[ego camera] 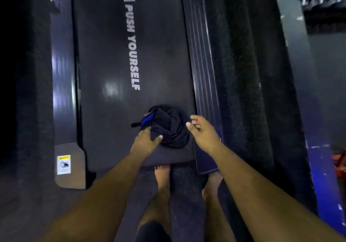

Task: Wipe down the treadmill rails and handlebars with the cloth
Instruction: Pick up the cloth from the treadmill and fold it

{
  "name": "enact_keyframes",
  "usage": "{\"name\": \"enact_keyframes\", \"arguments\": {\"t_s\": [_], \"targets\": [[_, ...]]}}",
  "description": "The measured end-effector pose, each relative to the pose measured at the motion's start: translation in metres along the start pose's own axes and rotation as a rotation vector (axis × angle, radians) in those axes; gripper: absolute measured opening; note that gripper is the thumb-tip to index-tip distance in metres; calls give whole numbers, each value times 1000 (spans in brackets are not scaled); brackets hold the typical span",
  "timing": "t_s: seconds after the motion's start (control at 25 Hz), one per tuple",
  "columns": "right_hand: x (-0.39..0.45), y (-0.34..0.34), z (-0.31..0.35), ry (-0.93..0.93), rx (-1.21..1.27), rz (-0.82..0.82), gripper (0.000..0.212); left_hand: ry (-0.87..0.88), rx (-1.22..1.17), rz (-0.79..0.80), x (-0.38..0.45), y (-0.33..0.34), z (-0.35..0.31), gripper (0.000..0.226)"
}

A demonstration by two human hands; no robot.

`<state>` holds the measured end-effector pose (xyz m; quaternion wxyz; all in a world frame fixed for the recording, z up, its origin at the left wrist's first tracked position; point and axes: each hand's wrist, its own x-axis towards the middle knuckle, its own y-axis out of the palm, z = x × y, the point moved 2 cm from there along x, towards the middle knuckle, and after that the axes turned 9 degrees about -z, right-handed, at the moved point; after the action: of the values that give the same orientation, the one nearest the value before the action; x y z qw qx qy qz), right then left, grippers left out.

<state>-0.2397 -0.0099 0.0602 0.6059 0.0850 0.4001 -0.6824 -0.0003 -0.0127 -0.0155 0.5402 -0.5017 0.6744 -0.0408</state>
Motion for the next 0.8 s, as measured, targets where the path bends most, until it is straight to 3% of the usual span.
{"name": "enact_keyframes", "arguments": {"t_s": [0.16,0.24,0.32,0.36,0.44,0.56,0.68,0.8], "targets": [[58,36,-54,-1,-70,57,38,-122,156,-11,62,50,4,98],[71,45,-68,6,-39,64,33,-173,190,-54,78,58,6,70],[71,40,-63,3,-2,83,30,-179,168,-83,79,47,4,25],[67,34,-56,-2,15,99,30,-132,166,-107,71,38,-3,16],[52,19,-31,-66,7,99,33,42,144,-149,44,16,-27,28],[18,-17,32,-286,-123,185,56,269,-142,-72,-28,-26,-85,44],[-27,-70,110,-510,-302,396,79,338,-298,16,-114,-80,-148,24],[-76,-127,172,-664,-433,484,71,494,-246,-21,-200,-139,-211,44]]}}
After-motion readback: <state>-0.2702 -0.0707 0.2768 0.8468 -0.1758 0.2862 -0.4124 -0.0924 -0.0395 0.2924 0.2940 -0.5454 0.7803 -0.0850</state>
